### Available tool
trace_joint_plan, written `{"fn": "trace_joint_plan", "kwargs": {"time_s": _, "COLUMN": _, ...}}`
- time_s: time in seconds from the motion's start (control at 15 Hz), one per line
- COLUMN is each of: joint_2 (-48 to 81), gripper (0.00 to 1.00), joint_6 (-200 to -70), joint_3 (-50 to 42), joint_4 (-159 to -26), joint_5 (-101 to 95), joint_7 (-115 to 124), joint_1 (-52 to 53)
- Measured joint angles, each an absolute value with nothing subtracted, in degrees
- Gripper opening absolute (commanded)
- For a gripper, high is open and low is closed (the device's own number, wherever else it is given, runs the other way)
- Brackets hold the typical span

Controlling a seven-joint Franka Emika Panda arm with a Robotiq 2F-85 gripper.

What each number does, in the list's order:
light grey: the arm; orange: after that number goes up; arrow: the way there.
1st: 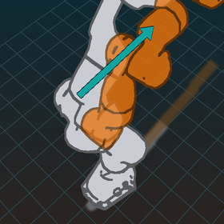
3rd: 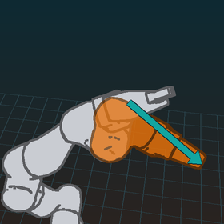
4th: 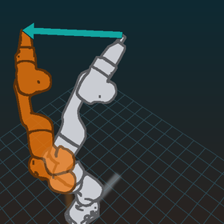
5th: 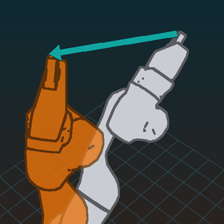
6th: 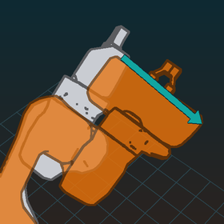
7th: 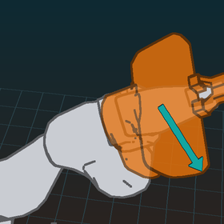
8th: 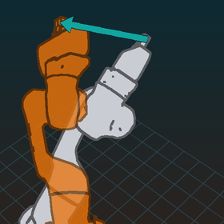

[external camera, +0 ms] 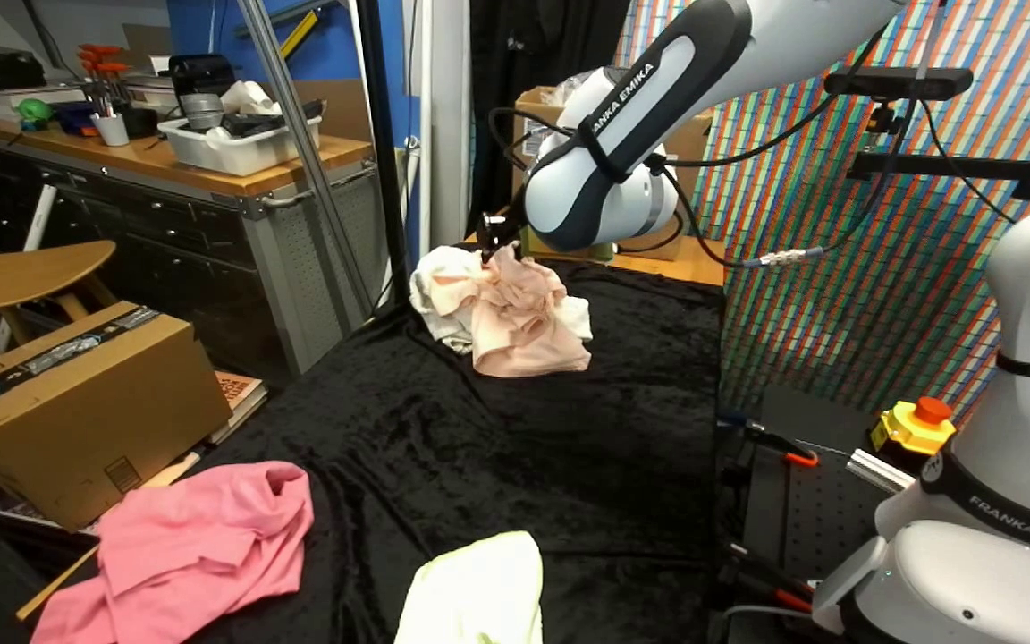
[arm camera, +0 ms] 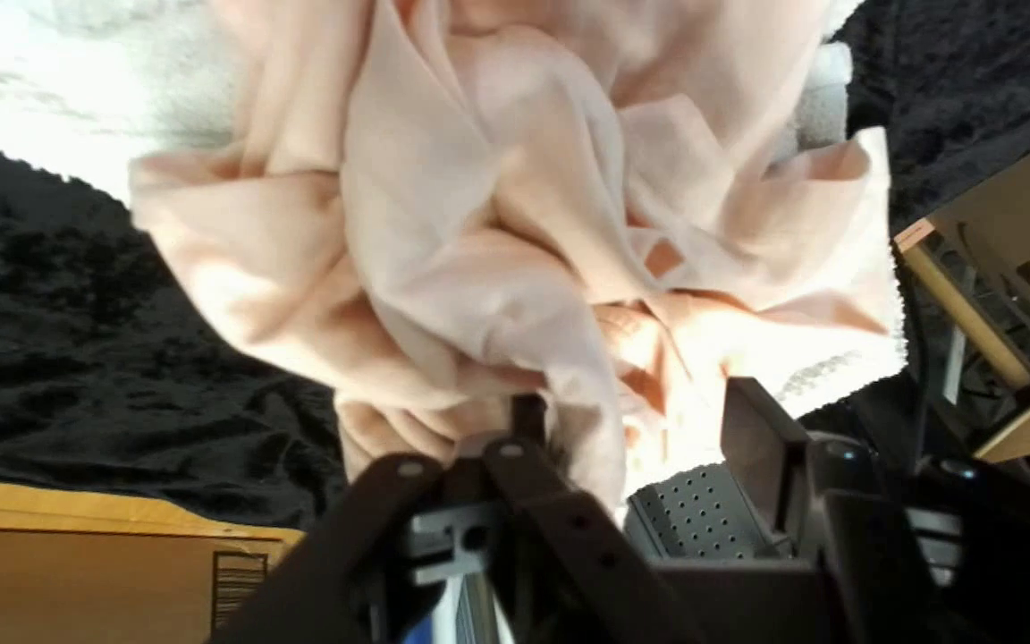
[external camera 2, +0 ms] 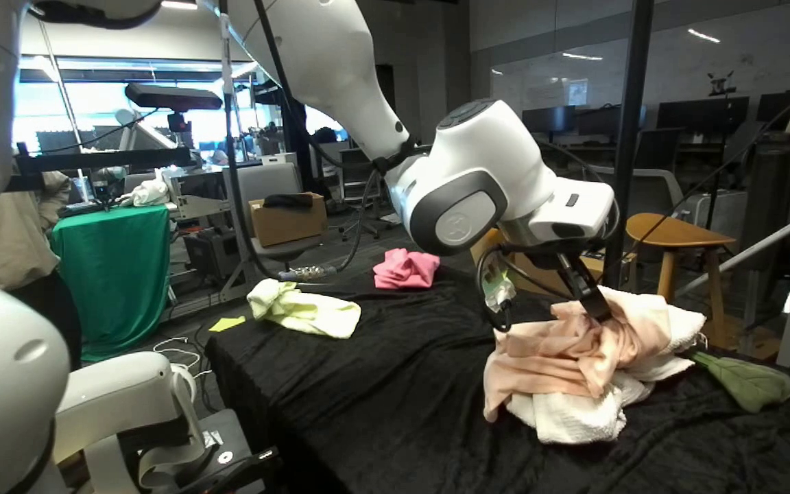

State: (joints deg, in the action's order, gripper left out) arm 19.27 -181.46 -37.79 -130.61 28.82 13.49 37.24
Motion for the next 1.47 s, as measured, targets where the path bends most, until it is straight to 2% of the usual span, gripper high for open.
{"fn": "trace_joint_plan", "kwargs": {"time_s": 0.13, "joint_2": 19.27, "gripper": 0.99, "joint_6": -178.85, "joint_3": -43.87, "joint_4": -129.77, "joint_5": 27.21, "joint_7": 14.82, "joint_1": 43.07}}
{"fn": "trace_joint_plan", "kwargs": {"time_s": 0.53, "joint_2": 19.22, "gripper": 1.00, "joint_6": -172.91, "joint_3": -63.00, "joint_4": -128.58, "joint_5": 20.08, "joint_7": 19.47, "joint_1": 59.83}}
{"fn": "trace_joint_plan", "kwargs": {"time_s": 0.8, "joint_2": 18.12, "gripper": 1.00, "joint_6": -167.15, "joint_3": -72.01, "joint_4": -128.11, "joint_5": 14.59, "joint_7": 19.50, "joint_1": 70.57}}
{"fn": "trace_joint_plan", "kwargs": {"time_s": 1.13, "joint_2": 13.53, "gripper": 1.00, "joint_6": -158.75, "joint_3": -74.99, "joint_4": -126.26, "joint_5": 8.81, "joint_7": 17.29, "joint_1": 80.45}}
{"fn": "trace_joint_plan", "kwargs": {"time_s": 1.47, "joint_2": 9.35, "gripper": 1.00, "joint_6": -148.42, "joint_3": -72.85, "joint_4": -122.96, "joint_5": 6.41, "joint_7": 11.52, "joint_1": 85.11}}
